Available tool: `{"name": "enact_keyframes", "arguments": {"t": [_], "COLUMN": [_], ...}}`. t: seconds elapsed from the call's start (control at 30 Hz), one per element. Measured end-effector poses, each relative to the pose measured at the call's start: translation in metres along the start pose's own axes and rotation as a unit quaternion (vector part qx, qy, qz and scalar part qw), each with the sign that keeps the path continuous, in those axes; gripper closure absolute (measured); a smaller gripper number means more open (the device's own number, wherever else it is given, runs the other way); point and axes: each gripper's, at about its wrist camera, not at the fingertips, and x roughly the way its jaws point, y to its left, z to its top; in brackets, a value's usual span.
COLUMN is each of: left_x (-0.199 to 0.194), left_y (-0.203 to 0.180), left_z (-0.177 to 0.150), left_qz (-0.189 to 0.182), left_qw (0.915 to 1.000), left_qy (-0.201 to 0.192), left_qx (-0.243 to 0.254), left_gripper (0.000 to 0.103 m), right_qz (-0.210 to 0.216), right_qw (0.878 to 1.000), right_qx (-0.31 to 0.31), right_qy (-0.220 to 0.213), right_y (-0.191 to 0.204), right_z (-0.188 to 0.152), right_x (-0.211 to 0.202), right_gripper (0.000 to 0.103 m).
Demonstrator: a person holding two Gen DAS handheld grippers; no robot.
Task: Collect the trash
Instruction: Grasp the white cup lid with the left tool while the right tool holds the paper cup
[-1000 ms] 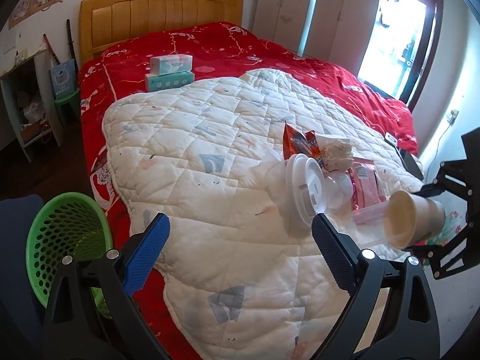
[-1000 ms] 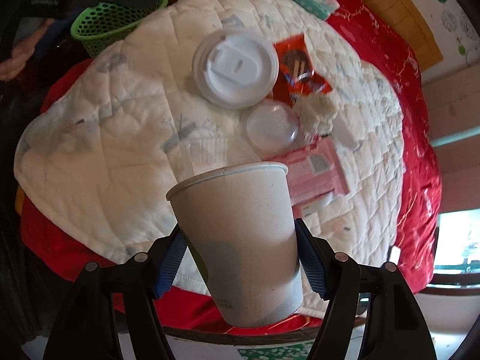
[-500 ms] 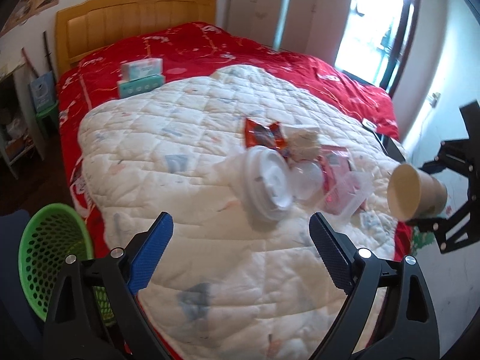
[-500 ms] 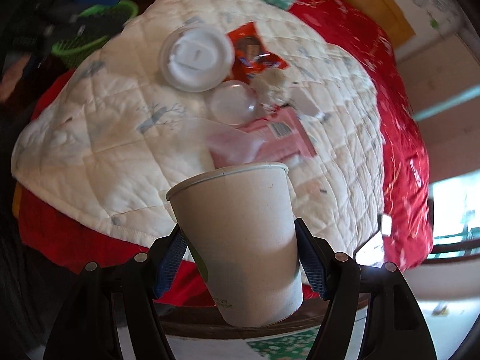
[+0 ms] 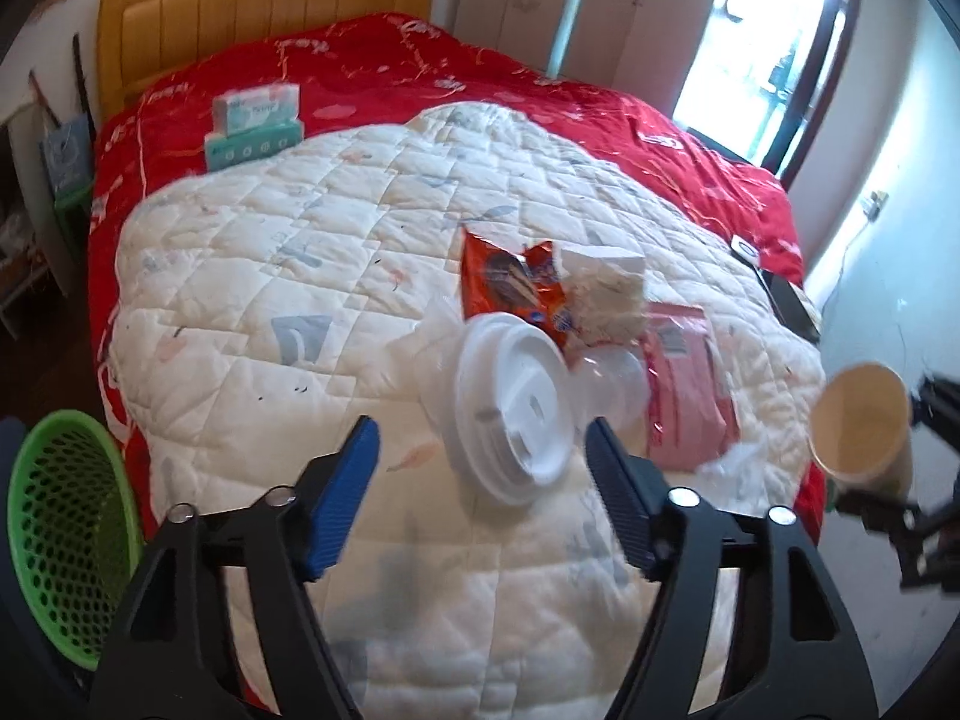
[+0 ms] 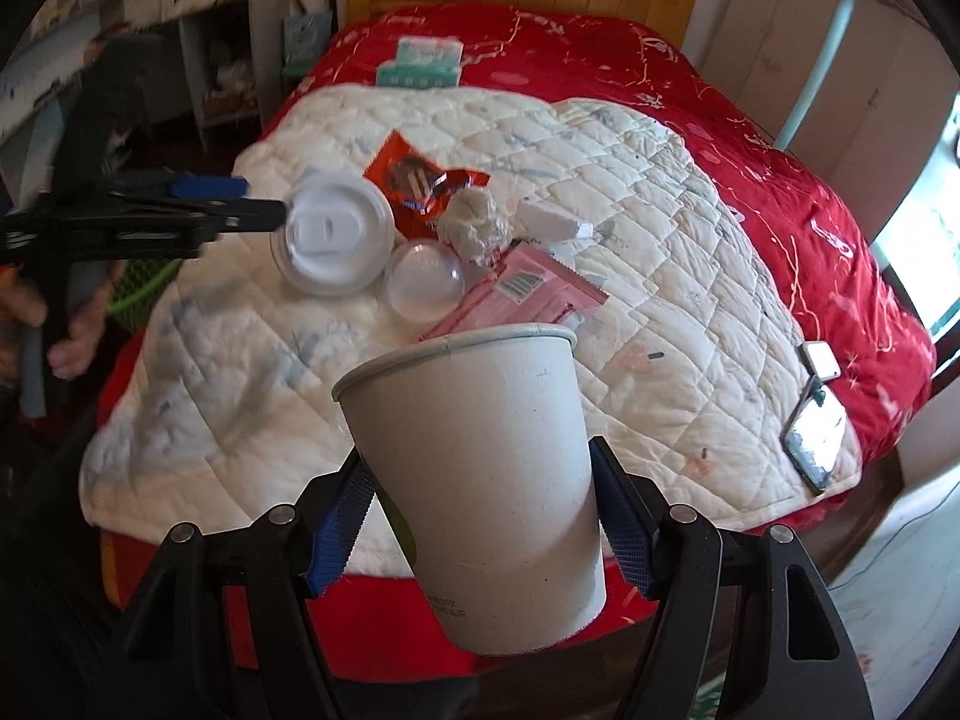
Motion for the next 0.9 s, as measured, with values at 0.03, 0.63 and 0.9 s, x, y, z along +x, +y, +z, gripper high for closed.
{"name": "enact_keyframes", "arguments": {"t": [0.03, 0.63, 0.9], "left_x": [0.004, 0.012, -0.029], "left_y": [0.002, 0.009, 0.021], "left_z": [0.002, 0.008, -0.001], "left_qz": [-0.002, -0.054, -0.078], "left_qw": [1.0000, 0.9979, 0.9955], "left_qy": [0.002, 0.005, -0.021], "left_qx": [-0.006, -0.036, -0.050], "left_gripper": [0.039, 0.080, 0.080], "right_qz": [0.006, 0.039, 0.044], "right_qw": [1.000, 0.997, 0.994], "right_qx": [0.007, 0.063, 0.072], "right_qy": [-0.006, -0.038, -0.066], "right_y": [-0.001, 0.004, 0.018], "right_z": [0.000, -0.002, 0.006], "right_x": [0.000, 0.009, -0.006], "right_gripper": [0.036, 0.036, 0.036]}}
